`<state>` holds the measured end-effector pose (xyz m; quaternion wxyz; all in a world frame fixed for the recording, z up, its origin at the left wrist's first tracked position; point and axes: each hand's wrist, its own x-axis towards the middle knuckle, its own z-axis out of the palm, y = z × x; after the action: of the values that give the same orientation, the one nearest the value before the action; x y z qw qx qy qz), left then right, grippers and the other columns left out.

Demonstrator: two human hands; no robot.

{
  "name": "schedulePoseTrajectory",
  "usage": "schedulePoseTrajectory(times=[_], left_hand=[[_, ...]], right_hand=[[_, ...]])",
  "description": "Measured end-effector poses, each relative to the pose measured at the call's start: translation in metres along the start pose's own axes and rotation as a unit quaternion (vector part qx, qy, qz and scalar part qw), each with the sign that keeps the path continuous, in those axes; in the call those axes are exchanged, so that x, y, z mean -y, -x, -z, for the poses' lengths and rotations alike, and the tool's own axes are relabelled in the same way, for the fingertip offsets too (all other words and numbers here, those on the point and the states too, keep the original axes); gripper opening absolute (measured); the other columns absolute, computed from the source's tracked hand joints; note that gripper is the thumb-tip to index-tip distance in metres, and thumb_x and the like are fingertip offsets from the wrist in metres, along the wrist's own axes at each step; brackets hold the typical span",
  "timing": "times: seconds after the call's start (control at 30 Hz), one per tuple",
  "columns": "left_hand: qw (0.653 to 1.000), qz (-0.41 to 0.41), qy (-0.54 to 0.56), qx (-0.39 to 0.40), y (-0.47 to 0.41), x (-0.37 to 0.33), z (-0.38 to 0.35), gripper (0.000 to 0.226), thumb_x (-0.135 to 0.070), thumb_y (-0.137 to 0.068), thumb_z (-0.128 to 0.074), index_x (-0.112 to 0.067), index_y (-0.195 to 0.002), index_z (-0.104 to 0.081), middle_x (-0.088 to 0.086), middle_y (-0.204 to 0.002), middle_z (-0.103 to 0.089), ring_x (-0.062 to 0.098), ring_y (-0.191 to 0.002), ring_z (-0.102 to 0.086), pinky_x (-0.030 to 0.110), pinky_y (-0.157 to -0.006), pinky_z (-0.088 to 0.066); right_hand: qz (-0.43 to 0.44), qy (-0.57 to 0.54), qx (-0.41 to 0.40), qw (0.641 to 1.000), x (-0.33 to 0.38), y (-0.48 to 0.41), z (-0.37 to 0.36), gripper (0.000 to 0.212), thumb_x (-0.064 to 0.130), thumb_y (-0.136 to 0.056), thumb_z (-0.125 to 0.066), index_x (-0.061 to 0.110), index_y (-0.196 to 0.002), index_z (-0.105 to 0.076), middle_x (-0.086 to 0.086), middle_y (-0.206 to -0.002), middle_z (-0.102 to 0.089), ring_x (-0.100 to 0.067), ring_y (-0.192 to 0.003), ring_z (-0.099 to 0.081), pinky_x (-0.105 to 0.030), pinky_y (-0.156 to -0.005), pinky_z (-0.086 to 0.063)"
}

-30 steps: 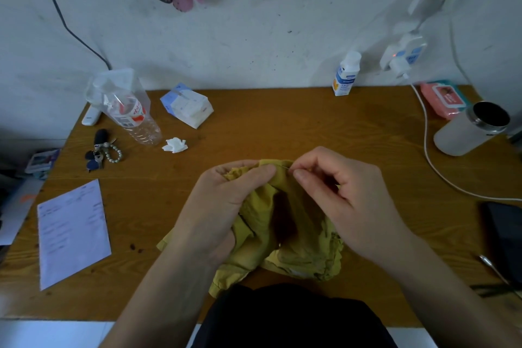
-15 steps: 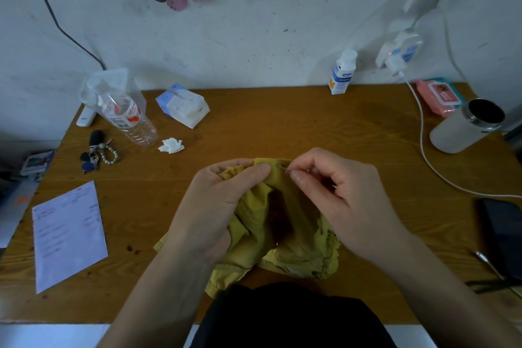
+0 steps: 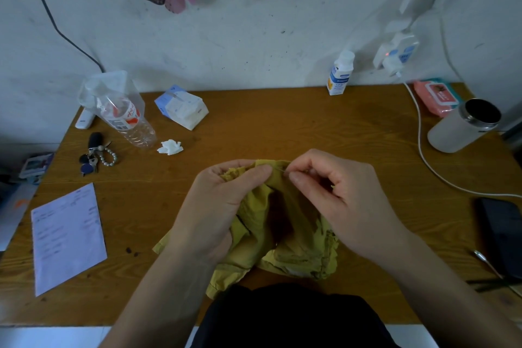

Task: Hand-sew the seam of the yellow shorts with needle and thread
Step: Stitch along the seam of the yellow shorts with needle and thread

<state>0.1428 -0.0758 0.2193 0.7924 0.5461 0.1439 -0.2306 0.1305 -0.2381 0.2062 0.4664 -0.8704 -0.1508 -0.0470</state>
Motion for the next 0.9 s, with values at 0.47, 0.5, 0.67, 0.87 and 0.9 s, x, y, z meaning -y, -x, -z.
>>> schedulePoseTrajectory(times=[0.47,0.5,0.67,0.87,0.9], left_hand=[[0.988,-0.087,-0.126,-0.032,0.002,0.004,-0.003,0.011,-0.013,-0.078,-0.067,-0.014,-0.072,-0.077,0.012,-0.072,-0.074,0.023,-0.065,-0.072,0.024,-0.056,-0.055],[0.984,-0.099,-0.14,-0.041,0.003,0.005,-0.004,0.013,-0.012,-0.08,-0.067,-0.015,-0.072,-0.077,0.012,-0.071,-0.074,0.022,-0.065,-0.072,0.022,-0.055,-0.054],[0.956,-0.165,-0.215,-0.11,0.004,0.012,-0.008,0.009,-0.017,-0.078,-0.072,-0.022,-0.073,-0.077,-0.001,-0.066,-0.074,0.013,-0.064,-0.07,0.017,-0.053,-0.053],[0.902,-0.256,-0.31,-0.154,0.004,0.024,-0.016,0.009,-0.023,-0.076,-0.069,-0.03,-0.072,-0.073,-0.016,-0.068,-0.071,0.004,-0.063,-0.066,0.014,-0.052,-0.052],[0.898,-0.263,-0.317,-0.153,0.004,0.025,-0.016,0.011,-0.022,-0.077,-0.069,-0.031,-0.073,-0.072,-0.017,-0.068,-0.07,0.002,-0.063,-0.065,0.012,-0.052,-0.051]], right_hand=[[-0.111,-0.062,0.089,0.988,0.0,-0.001,0.008,0.019,0.021,-0.094,-0.05,0.022,-0.104,-0.066,0.0,-0.085,-0.07,-0.017,-0.079,-0.065,-0.043,-0.074,-0.052],[-0.108,-0.056,0.078,0.99,0.001,-0.001,0.008,0.016,0.021,-0.093,-0.051,0.021,-0.097,-0.067,-0.002,-0.08,-0.069,-0.02,-0.074,-0.064,-0.044,-0.07,-0.051],[-0.089,-0.008,0.025,0.996,0.002,0.002,0.003,0.013,0.019,-0.093,-0.054,0.017,-0.09,-0.066,0.0,-0.071,-0.066,-0.014,-0.064,-0.061,-0.034,-0.06,-0.047],[-0.069,0.081,-0.008,0.994,0.007,0.004,-0.004,0.01,0.017,-0.091,-0.054,0.016,-0.085,-0.063,0.011,-0.06,-0.055,-0.004,-0.055,-0.052,-0.012,-0.052,-0.039],[-0.068,0.087,-0.01,0.994,0.007,0.004,-0.005,0.01,0.016,-0.091,-0.055,0.017,-0.085,-0.062,0.011,-0.06,-0.053,-0.003,-0.053,-0.05,-0.011,-0.052,-0.039]])
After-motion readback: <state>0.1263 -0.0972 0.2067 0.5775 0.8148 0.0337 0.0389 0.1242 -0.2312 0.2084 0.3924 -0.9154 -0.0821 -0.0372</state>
